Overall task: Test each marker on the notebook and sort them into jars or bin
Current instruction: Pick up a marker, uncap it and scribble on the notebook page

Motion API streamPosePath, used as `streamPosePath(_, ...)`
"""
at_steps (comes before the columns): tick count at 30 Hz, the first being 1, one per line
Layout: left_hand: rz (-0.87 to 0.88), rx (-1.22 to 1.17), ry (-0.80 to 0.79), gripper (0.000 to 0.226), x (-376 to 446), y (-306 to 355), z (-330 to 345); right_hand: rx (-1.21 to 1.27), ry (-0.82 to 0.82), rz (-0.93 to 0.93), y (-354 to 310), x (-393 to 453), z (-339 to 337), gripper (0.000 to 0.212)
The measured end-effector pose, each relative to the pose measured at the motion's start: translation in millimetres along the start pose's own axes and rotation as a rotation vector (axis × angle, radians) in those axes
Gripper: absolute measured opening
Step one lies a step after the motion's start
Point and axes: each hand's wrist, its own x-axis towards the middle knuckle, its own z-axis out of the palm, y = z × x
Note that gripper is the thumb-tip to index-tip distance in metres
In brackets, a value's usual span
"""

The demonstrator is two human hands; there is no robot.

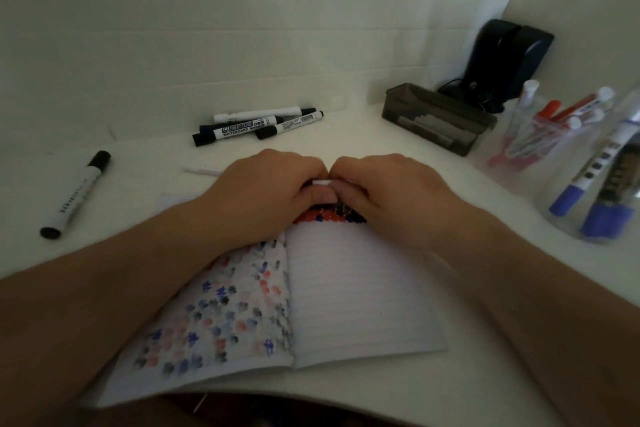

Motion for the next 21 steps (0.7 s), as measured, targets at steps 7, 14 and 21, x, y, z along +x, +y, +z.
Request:
streamPosePath(7, 0.011, 0.073, -0.061, 0.069, 2, 2, 0, 0.022, 0.029, 0.024, 7, -2, 8, 0.047)
streamPosePath(14, 0.018, 0.072, -0.004, 0.055, 1, 1, 1, 0.002, 0.062, 0.039, 5, -5, 8, 0.049)
streamPosePath(21, -0.025, 0.021, 0.039, 0.050, 3, 4, -3, 0.072, -0.128, 0.171, 5, -2, -13, 0.028)
